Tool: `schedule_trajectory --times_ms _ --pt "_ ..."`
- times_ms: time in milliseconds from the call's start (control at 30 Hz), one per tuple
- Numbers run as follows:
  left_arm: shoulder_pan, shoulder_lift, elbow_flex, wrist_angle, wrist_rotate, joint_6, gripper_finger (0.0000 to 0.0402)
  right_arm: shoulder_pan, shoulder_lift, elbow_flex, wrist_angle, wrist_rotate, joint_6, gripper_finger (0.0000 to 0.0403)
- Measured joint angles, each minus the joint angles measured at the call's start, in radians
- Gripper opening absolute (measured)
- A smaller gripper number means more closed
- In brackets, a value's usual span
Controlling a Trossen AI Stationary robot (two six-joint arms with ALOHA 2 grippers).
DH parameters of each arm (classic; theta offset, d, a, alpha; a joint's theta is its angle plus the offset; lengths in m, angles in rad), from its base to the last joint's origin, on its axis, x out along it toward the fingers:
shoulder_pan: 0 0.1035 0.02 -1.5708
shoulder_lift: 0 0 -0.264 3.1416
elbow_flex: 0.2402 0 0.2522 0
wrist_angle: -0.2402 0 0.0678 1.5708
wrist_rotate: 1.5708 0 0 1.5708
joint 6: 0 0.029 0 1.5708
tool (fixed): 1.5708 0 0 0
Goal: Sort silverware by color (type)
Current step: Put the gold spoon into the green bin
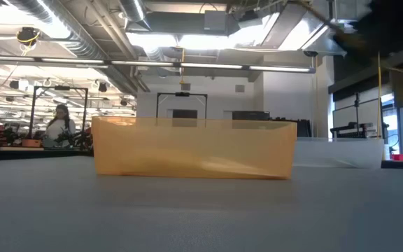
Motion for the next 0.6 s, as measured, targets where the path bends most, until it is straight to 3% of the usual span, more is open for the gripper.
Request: schedule_trajectory --times_ms 200,400,600 --pt "-0.017 -0.031 0.000 -0.069 -0.014 0.025 0.0124 -0.316 -0.053 0.116 0.078 0.012 -0.294 0.0006" --pt "-0.014 -0.037 0.000 -0.099 0.004 0.078 0.0124 -0.599 0.022 0.199 0.226 -0.144 -0.485 0.0010" --pt "-0.017 -0.048 0.000 -0.148 0.059 0.107 0.0124 -0.807 0.173 0.223 0.373 -0.253 -0.573 0.0011"
